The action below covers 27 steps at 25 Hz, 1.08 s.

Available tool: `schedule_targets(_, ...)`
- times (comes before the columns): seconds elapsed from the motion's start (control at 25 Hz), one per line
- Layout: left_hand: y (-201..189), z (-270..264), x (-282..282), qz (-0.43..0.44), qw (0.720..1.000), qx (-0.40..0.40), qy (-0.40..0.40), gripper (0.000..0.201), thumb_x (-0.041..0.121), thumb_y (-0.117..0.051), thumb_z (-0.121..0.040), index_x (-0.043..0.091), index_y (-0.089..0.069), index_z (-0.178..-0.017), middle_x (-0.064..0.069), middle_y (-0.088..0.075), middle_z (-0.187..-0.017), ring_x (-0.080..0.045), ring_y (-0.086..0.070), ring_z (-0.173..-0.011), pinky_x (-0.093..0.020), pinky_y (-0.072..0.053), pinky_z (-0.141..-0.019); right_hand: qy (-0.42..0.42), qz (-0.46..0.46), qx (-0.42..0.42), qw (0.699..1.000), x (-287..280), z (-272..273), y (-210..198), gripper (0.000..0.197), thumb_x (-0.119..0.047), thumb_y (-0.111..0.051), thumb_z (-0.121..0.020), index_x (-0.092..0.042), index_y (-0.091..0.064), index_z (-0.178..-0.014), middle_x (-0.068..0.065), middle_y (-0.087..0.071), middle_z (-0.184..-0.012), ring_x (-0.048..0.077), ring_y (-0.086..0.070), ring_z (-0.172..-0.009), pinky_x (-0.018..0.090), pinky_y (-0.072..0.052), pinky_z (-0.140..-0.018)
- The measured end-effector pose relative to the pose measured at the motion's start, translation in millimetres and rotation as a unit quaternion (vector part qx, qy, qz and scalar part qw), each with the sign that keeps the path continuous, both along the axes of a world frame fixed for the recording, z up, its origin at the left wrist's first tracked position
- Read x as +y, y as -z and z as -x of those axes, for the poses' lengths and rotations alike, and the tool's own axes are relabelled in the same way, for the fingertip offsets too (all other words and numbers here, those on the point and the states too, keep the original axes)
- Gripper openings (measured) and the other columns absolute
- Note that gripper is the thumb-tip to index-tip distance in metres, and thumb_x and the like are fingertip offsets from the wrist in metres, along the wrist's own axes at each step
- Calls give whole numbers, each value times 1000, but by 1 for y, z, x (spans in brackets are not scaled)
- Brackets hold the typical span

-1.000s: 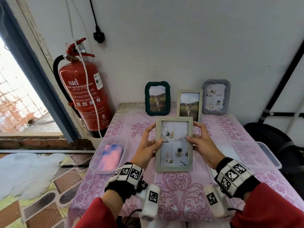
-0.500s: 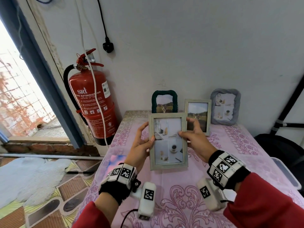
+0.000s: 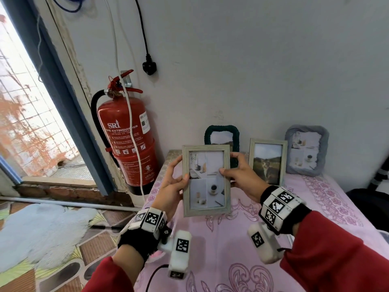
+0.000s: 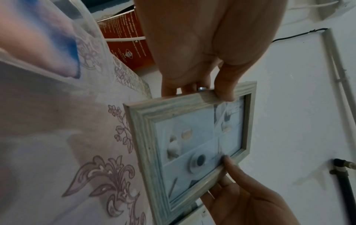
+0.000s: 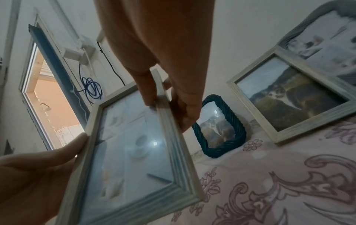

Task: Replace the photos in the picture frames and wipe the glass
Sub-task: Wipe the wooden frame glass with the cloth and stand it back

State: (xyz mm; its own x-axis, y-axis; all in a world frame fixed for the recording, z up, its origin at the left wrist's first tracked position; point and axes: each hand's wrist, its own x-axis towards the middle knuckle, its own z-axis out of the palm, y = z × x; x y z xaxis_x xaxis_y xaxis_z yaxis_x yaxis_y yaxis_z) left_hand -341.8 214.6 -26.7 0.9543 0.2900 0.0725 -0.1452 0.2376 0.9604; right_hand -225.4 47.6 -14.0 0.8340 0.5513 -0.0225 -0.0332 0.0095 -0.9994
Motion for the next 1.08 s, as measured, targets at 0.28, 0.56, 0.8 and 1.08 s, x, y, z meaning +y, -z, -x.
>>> schedule_targets(0.28,2,-43,38,11,999,26,-25,52,2,-45,-94,34,-38,-134,-7,-67,-107,-21,-62,-92,-40,-44,-82,5,-20,35,999,40,-40,7,50,0,-57,-87,-18,-36,-129,5,-59,-101,20,-62,-82,37,-55,-69)
schedule_targets(0.56,21,-80,70,43,996,70,-45,59,-6,-41,-92,30,-33,-138,-8,-62,-111,-23,-57,-93,-41,-45,-81,5,26,42,999,81,-81,25,45,0,-57,-88,-19,-37,-123,16,-54,-119,30,-60,-97,47,-54,-81)
schedule_targets(0.8,32,-100,92,64,991,93,-66,61,-11,-37,-91,26,-31,-139,-5,-63,-101,-23,-55,-85,-39,-40,-73,6,58,28,998,112,-103,41,48,-1,-57,-88,-14,-34,-128,14,-55,-113,26,-59,-94,50,-53,-87)
schedule_targets(1.08,48,-111,99,42,990,110,-76,60,-12,-39,-91,23,-30,-138,-11,-62,-98,-24,-57,-82,-37,-44,-72,10,80,4,997,115,-108,56,47,-2,-58,-87,-11,-33,-126,23,-55,-120,32,-60,-100,49,-52,-88)
